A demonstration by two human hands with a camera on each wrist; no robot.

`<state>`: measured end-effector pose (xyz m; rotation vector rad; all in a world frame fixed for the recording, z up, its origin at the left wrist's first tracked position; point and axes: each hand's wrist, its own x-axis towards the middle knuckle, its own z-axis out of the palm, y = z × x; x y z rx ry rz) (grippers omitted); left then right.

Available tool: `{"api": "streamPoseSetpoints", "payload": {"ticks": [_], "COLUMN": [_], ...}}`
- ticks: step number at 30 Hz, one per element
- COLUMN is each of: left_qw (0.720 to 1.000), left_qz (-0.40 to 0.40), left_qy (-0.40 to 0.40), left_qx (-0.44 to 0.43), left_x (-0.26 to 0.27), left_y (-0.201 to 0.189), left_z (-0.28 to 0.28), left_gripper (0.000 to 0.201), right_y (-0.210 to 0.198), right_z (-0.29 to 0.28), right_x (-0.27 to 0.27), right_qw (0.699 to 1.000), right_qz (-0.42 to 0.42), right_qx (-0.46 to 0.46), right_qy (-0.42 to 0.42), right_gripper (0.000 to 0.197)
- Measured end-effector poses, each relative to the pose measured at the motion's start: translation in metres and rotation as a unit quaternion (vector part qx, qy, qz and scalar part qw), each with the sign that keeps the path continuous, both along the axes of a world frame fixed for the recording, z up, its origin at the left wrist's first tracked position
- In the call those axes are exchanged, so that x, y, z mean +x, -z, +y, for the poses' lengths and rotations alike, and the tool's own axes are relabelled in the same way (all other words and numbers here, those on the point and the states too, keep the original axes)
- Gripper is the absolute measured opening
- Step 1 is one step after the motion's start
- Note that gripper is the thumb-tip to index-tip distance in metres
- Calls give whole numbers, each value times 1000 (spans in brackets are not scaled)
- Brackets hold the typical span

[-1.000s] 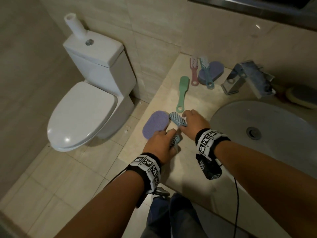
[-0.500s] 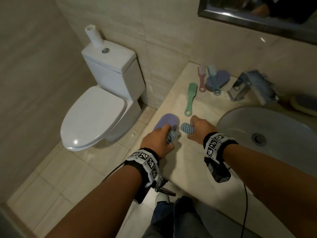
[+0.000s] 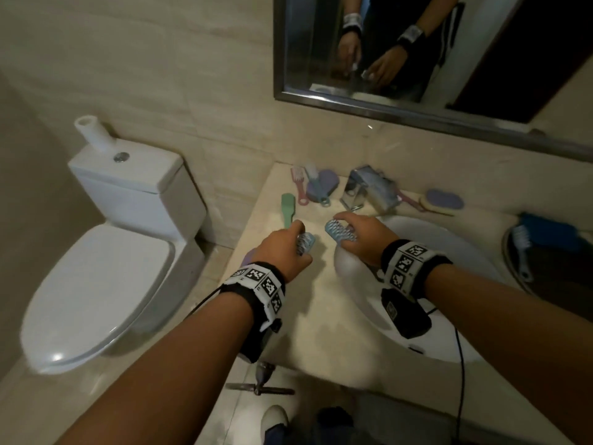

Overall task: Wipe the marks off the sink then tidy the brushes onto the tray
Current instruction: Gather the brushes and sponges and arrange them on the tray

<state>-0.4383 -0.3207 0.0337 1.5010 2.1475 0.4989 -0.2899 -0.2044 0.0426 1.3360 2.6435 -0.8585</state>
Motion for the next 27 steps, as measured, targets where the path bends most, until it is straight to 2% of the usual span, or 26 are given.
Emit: {"api": "streamPoseSetpoints", "payload": {"ticks": [6,11,16,21,27], "left_qw": [999,996,996,995,995], "left_qz": [-10,4,-10,-13,-22], "left_qy": [34,74,82,98,95], "left_qx": [40,42,28,1,-1], "left_x": [45,102,188,280,336], "left_y": [-36,-52,-51,-42,-42], "left_z": [27,64,107,140,162], "left_gripper": [43,45,42,44,39], "right_y": [-29,-51,-50,-46,-40], "right_z": [13,34,66,89,114], "right_x": [49,113,210,308,380], "right_qw": [998,996,991,985,978], "right_qz": [2,29,-10,-2,5], "right_qx": [40,55,52,28,0], "right_qy": [54,61,120,173,208], "right_gripper": [49,53,49,45,44]}}
